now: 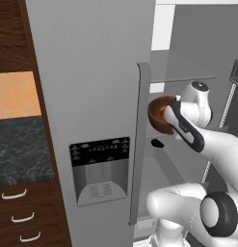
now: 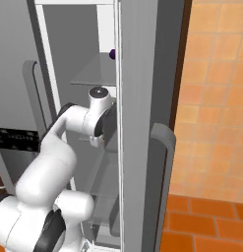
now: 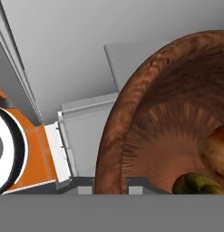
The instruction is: Pick the chicken drumstick and bell pepper from their plates and place them in the bowl. Then put the bowl in the fridge.
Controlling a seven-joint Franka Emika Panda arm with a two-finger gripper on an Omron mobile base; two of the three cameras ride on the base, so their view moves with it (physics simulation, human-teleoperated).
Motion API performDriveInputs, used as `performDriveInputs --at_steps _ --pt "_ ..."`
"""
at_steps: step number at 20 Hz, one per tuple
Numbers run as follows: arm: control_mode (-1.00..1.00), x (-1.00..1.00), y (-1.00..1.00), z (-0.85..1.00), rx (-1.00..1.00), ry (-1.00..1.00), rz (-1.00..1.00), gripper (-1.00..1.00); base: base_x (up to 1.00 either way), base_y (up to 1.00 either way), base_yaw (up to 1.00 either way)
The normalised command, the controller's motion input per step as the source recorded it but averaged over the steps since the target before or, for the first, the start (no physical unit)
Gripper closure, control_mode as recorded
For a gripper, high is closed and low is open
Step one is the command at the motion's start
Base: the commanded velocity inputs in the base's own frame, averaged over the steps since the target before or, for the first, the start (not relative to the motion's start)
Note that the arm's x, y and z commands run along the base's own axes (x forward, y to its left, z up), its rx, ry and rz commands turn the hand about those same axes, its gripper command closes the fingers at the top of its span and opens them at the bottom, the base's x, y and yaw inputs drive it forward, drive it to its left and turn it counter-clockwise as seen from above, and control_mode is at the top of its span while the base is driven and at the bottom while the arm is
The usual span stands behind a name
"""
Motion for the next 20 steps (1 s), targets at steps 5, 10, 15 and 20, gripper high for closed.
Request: performDriveInputs --at_steps 5,10,15,20 --pt "-1.0 0.23 -0.04 -0.24 0.0 -0.01 0.0 1.0 0.0 0.0 0.0" --pt "-1.0 0.51 -0.12 -0.16 0.0 -0.03 0.0 1.0 0.0 0.0 0.0" --pt "-1.0 0.57 -0.1 -0.09 0.0 -0.03 0.0 1.0 0.0 0.0 0.0" --pt "-1.0 0.57 -0.04 -0.1 0.0 -0.03 -0.01 1.0 0.0 0.0 0.0"
